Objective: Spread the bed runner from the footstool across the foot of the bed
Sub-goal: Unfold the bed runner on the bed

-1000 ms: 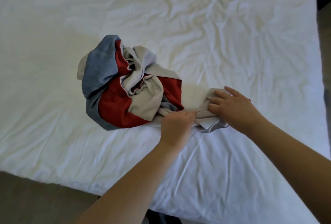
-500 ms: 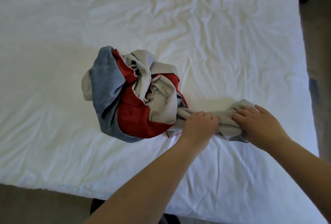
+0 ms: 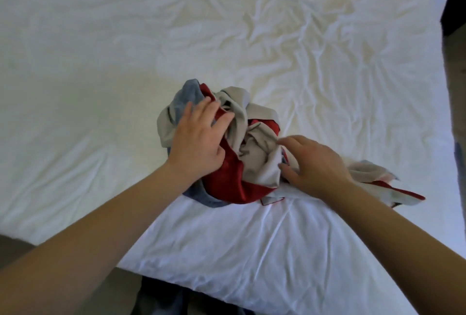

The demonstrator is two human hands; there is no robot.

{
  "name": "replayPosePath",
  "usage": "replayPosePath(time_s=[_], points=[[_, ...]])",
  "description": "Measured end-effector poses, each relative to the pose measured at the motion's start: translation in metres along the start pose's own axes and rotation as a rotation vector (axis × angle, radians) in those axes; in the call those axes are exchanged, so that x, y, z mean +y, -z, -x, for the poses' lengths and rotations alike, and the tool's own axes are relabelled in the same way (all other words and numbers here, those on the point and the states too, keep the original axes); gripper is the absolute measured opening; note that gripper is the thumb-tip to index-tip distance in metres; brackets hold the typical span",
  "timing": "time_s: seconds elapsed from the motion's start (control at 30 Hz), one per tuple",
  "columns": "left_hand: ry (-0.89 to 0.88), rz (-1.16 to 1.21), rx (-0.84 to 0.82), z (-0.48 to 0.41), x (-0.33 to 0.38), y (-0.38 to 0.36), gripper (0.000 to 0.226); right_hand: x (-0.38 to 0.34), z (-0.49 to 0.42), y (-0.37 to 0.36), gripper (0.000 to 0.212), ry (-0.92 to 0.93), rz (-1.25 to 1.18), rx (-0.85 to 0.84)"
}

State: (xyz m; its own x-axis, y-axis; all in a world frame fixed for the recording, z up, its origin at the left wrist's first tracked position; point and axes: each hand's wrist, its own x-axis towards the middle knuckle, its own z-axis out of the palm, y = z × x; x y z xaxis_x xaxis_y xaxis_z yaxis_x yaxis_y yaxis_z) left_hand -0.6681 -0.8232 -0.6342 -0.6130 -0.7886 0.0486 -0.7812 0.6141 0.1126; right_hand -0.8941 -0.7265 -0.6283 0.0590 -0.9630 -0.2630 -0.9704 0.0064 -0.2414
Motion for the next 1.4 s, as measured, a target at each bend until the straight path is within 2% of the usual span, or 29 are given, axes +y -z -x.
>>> replayPosePath(time_s=[0.13,0.27,0.37,0.47,0.57,0.7,1.07,1.23,1.4], points=[[0.066,0.011,-0.181,-0.007,-0.042,-0.009,0.072,-0.061,-0.052,-0.013,0.062,0.014,-0.095,0.065],[-0.05,0.166,-0.263,-0.007,-0.066,-0.028,0.063,-0.098,-0.095,-0.03,0.077,-0.02,-0.112,0.065],[-0.087,0.228,-0.238,-0.004,-0.081,-0.035,0.047,-0.116,-0.109,-0.043,0.071,-0.089,-0.055,0.02],[-0.137,0.232,-0.18,0.0,-0.102,-0.038,0.031,-0.131,-0.116,-0.051,0.053,-0.14,0.079,0.037],[-0.201,0.206,-0.023,0.001,-0.13,-0.034,0.017,-0.15,-0.133,-0.045,0.034,-0.066,0.235,0.076],[-0.199,0.168,0.139,0.004,-0.168,-0.023,0.014,-0.184,-0.168,-0.027,0.017,0.032,0.23,0.089],[-0.006,0.12,0.247,0.02,-0.295,0.012,0.026,-0.291,-0.255,-0.017,0.03,0.176,0.113,0.113],[0.068,0.084,0.143,0.038,-0.337,0.003,0.025,-0.33,-0.284,-0.036,0.032,0.226,0.097,0.053],[0.08,0.052,0.096,0.039,-0.333,0.001,0.027,-0.323,-0.282,-0.038,0.043,0.224,0.015,0.061]])
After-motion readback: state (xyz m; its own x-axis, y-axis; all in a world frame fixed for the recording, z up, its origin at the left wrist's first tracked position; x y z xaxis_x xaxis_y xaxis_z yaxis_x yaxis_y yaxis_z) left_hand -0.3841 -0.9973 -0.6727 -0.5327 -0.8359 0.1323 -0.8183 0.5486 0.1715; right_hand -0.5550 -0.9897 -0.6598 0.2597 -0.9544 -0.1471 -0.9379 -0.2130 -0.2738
